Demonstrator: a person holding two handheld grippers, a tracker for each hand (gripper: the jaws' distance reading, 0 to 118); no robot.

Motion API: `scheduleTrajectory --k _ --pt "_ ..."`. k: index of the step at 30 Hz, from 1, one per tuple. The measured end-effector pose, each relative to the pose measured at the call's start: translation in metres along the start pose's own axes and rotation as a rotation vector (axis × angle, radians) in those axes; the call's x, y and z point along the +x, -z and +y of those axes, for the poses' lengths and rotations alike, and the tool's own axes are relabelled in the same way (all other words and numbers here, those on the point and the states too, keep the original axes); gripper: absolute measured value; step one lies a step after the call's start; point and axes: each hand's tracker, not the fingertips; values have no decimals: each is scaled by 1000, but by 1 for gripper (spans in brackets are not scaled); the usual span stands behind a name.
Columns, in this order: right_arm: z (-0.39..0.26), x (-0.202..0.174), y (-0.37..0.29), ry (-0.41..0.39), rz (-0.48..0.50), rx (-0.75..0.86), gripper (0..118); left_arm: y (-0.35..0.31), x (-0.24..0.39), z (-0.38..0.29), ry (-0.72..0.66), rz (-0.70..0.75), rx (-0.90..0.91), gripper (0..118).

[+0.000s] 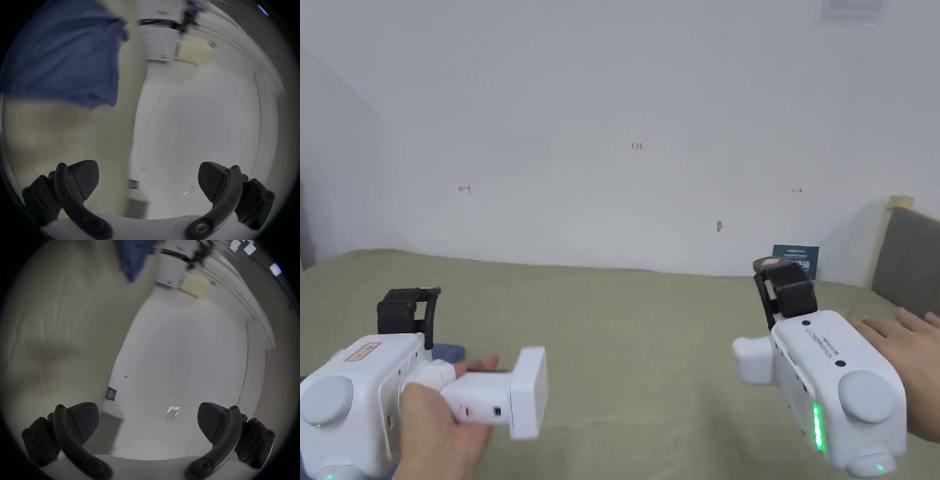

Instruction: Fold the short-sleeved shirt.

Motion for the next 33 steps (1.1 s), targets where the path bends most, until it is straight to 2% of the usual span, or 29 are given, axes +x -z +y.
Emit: scheduleTrajectory --k 2,3,4,6,7,8,9,10,11,12,13,14,15,18,20,24,26,27,33 --pt "0 26 -5 384 -10 -52 118 0 28 -9 334 -1 -24 118" --pt "-5 40 -4 636 17 -75 118 -41 63 -52 578 -35 4 118" --pt "-11 50 -4 856 45 -90 118 -48 80 -68 783 -16 26 118" --pt "-23 65 -8 1344 116 -66 118 -62 110 -109 1231 -21 117 118" --pt "-31 67 -9 1539 144 -36 118 -47 67 -75 1333 -95 146 118" --pt "-38 65 -11 1735 166 -10 118 -46 64 -75 1497 -102 193 118" --pt "-43 59 -6 1889 170 -37 118 -45 62 -74 1635 -93 254 118" --pt "-45 54 -3 1955 142 -117 118 -44 61 -72 1734 -87 313 118" --pt "-46 50 -2 1980 122 -160 118 -40 93 -105 1765 -133 315 118" --pt "-47 44 -4 2004 94 -164 118 -37 86 -94 1770 -180 286 118" --pt "-47 40 -5 2017 69 -175 118 -33 81 -81 1719 -197 214 118" --pt "-48 33 2 2011 42 -195 118 -27 77 -65 1653 -183 145 118" --pt "-48 31 3 1988 37 -217 118 -38 81 -135 1575 -139 98 118" --pt "-48 28 5 1980 55 -223 118 -30 72 -120 1432 -101 114 118" --pt "-48 29 5 1948 44 -227 118 -24 74 -110 1408 -70 127 118" --pt "-45 31 7 1844 3 -238 118 -12 74 -99 1409 -71 105 118" --pt "-46 33 9 1839 7 -232 118 -9 74 -95 1424 -95 95 118" --pt "-46 34 10 1828 5 -237 118 -31 81 -108 1457 -110 112 118" --pt "-35 43 -1 1774 -1 -223 118 -39 87 -114 1503 -98 97 118"
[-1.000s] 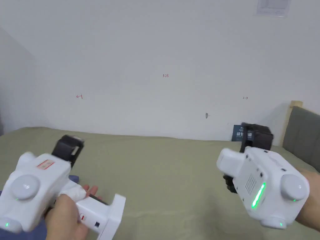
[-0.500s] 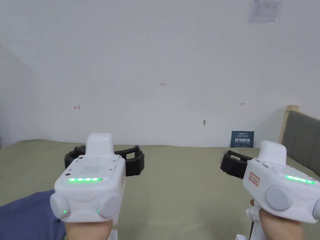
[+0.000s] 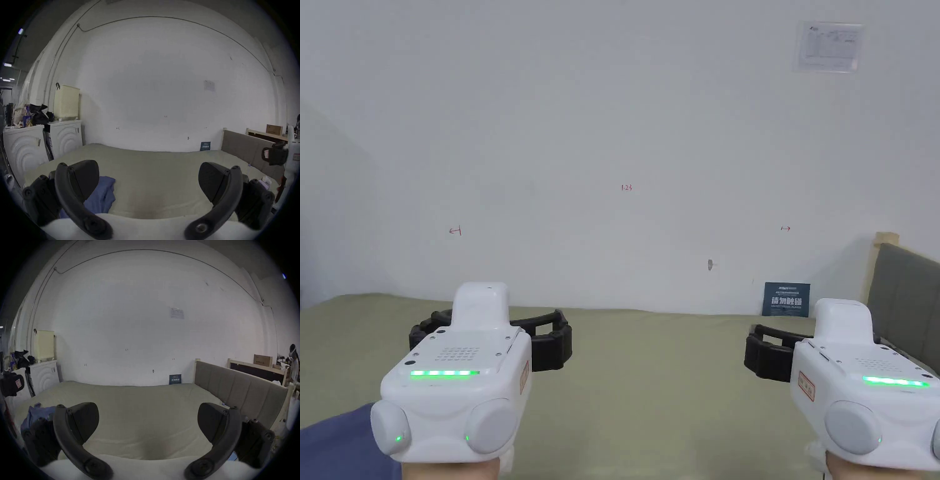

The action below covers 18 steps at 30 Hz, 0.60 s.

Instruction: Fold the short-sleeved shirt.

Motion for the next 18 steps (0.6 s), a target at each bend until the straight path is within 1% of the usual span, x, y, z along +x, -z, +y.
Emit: scheduleTrajectory --k 4,5,7,8,9,10,11,12,13,15,16,18 --pt "4 -8 -16 -35 8 26 118 -6 0 3 -1 2 5 118" --pt "5 -12 -18 -55 -3 24 118 -8 2 5 0 3 0 118" --pt "5 -16 -22 -76 -8 -8 118 -2 -1 5 0 9 -20 118" --pt "4 -19 -23 -95 -13 -42 115 -3 0 4 2 12 -35 116" --pt "2 -17 -20 -93 1 -49 100 -5 1 3 0 8 -40 106" --pt "0 -18 -24 -99 3 -32 43 -1 0 2 -4 4 -51 71" --pt "-1 -22 -25 -109 -3 -33 1 -1 1 1 -6 6 -66 17" --pt "-7 -22 -22 -126 -1 -45 0 0 2 -1 -8 26 -93 0" --pt "-11 -20 -16 -120 -38 -46 0 -1 2 -4 -26 54 -74 0" --pt "-14 -22 -16 -93 16 -67 0 6 -3 -11 -29 21 -79 0" --pt "-14 -26 -16 -103 4 -64 0 5 -2 -12 -21 26 -76 0" --pt "-16 -29 -19 -111 16 -68 0 1 -5 -12 -6 44 -64 0"
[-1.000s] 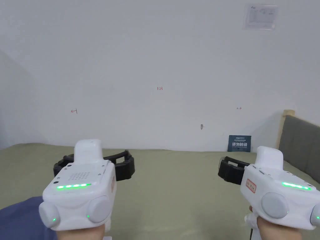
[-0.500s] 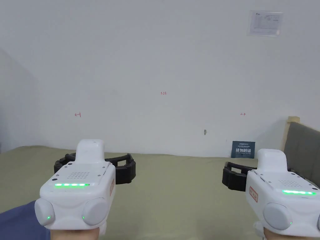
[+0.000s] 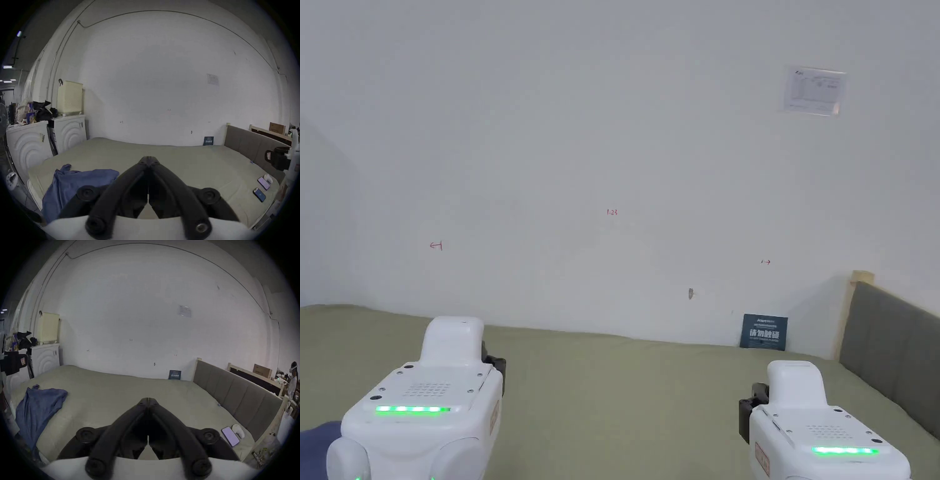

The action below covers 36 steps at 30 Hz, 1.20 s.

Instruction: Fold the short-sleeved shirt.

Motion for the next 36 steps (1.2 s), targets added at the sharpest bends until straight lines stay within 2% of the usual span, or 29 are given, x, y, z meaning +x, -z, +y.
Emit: scheduleTrajectory --k 4,7,9,11,19,21,24,28,32,36 --pt "8 -19 4 8 80 -1 0 -1 -24 -1 -28 14 -10 0" --pt "11 -41 8 -7 159 -29 0 -8 -50 -4 4 82 -18 0" --pt "13 -60 10 12 226 -24 0 -27 -73 -4 3 138 -22 0" --pt "15 -81 11 7 252 2 0 -41 -99 -8 -15 207 -29 0" --pt "13 -202 4 -8 550 6 0 -132 -194 -19 -85 496 -52 0" --pt "9 -230 -2 -8 654 -20 0 -155 -213 -21 -103 554 -68 0" --pt "3 -265 -21 -39 728 -22 0 -179 -231 -23 -98 599 -83 0" --pt "-7 -277 -11 -30 768 -47 0 -182 -242 -26 -65 620 -90 0" --pt "-18 -268 3 -45 739 -60 0 -149 -252 -33 -112 552 -153 0" --pt "-31 -240 26 -68 694 -93 0 -83 -266 -46 -140 456 -217 11"
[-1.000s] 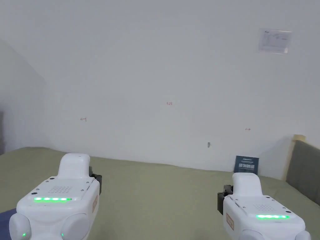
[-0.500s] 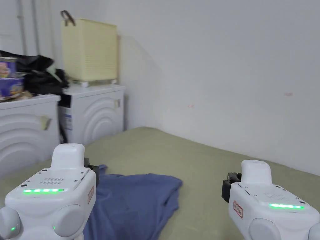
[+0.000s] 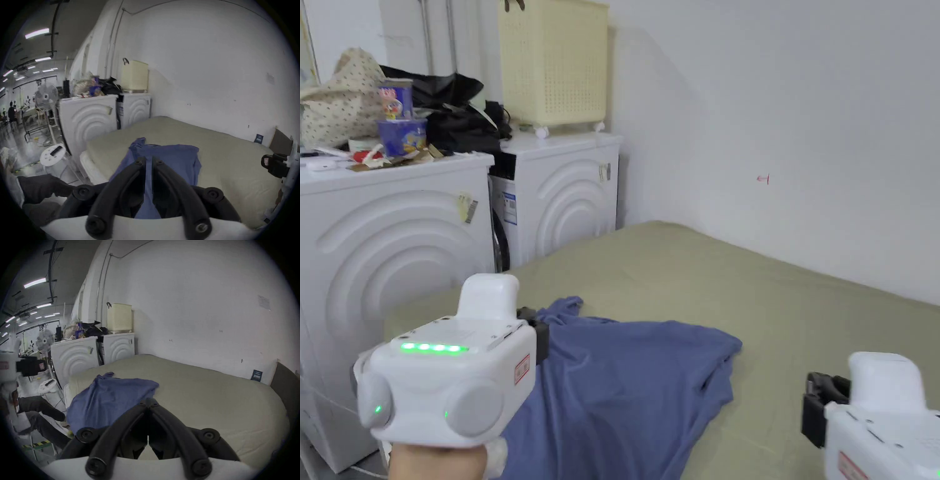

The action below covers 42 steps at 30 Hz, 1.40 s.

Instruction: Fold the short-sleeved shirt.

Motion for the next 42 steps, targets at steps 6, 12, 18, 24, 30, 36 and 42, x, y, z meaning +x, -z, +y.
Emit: scheduleTrajectory --k 6,12,18,24,30,36,42 --pt "-26 67 -1 -5 -89 -87 0 146 44 34 46 -156 -269 99" --pt "-57 111 -5 28 -154 -178 1 290 140 23 116 -264 -495 118" --pt "-83 130 -10 87 -174 -321 1 404 188 -37 206 -203 -759 118" --pt "-92 129 -9 70 -158 -331 1 416 195 -68 211 -150 -861 97" --pt "-87 130 -26 104 -173 -283 1 385 209 -1 131 -322 -743 0" --pt "-69 136 -80 151 -205 -218 1 329 287 23 366 -417 -659 0" --pt "-48 147 -137 187 -287 -129 1 243 403 49 355 -773 -513 0"
